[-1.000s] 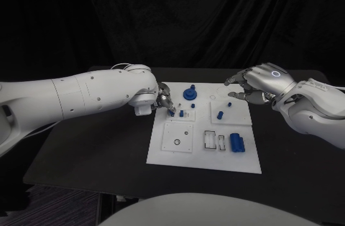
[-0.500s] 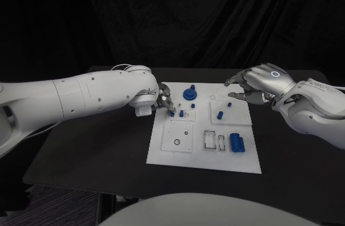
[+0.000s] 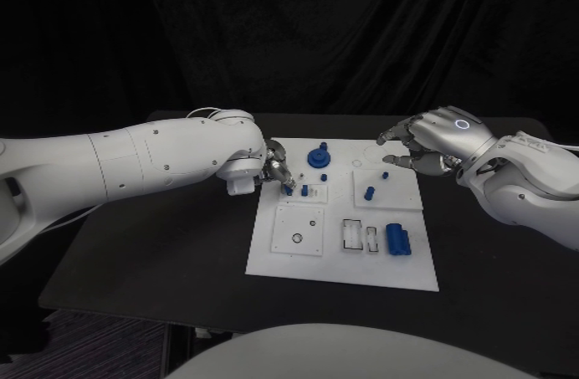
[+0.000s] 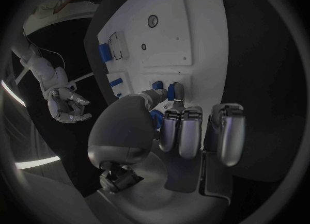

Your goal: Assemble the parts on the task board

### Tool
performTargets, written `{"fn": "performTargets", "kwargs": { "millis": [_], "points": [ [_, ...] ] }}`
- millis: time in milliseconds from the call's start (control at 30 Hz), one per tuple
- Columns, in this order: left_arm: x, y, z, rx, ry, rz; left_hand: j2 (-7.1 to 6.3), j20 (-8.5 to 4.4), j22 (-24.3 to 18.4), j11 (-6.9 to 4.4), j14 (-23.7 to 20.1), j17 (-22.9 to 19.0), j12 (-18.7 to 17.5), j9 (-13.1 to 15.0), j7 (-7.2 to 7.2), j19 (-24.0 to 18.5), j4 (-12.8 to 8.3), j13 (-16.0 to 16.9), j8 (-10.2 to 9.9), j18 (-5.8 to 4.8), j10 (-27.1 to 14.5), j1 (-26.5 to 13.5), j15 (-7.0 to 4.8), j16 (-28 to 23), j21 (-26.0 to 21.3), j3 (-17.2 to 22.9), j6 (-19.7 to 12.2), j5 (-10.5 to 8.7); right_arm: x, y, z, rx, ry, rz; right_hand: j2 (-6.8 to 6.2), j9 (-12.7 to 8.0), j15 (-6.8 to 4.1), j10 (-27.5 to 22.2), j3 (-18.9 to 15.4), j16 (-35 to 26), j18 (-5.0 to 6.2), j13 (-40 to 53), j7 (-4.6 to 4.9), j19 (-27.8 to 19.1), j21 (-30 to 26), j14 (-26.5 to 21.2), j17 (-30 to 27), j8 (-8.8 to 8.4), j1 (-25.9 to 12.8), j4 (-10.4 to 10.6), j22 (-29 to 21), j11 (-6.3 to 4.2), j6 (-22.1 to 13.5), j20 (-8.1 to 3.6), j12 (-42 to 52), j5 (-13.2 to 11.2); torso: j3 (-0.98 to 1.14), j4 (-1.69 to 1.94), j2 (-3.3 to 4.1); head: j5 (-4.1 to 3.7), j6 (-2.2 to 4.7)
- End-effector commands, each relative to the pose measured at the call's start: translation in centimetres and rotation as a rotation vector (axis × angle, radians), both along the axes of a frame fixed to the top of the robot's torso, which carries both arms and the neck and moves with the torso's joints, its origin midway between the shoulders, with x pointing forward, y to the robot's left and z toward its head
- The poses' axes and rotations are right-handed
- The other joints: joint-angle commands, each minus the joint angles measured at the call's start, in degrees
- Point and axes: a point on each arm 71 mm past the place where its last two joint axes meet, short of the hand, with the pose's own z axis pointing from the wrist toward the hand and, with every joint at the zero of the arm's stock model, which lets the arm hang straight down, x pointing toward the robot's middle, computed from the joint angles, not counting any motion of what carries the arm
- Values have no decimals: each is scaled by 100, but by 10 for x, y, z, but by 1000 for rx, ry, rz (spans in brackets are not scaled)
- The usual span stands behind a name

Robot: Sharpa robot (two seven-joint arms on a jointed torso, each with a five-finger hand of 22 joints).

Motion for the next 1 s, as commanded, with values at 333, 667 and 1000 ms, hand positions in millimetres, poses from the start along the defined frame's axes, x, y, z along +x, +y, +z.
{"fn": "performTargets", "kwargs": {
  "millis": [333,667,1000],
  "points": [
    [0,-2,0,-11,-3,-2,30,-44,1326,-34,596,1508,-25,70,-310,349,-12,1507,-22,50,607,-8,-33,37,-21,-30,257,-12,0,-1,-1,-1,2,-16,-16,-7,5,-45,-3,-21,110,-6,17,-49,-16,-30,655,9,55,29,645,-5,37,-3,-38,21,0,0,1,0,1],
    [-2,-3,-11,-29,-10,21,-35,-27,1295,-10,596,1508,-25,140,-289,295,-55,1507,-102,72,607,-60,-9,37,-112,-79,142,-212,1,-1,-6,-16,36,-27,-12,-11,6,-63,1,-34,118,-22,20,-76,-52,-48,636,7,54,39,633,-5,43,-3,-46,27,-14,3,-15,44,1],
    [-4,-2,-17,-70,-42,44,-7,-17,1296,5,596,1508,-25,159,-268,291,-65,1507,-171,72,607,-65,2,37,-117,-65,79,-235,1,-2,-7,-21,42,-35,-6,-15,8,-73,8,-42,122,-33,22,-90,-75,-59,625,5,61,45,627,-7,50,-2,-52,34,-13,1,-18,49,1]
  ]
}}
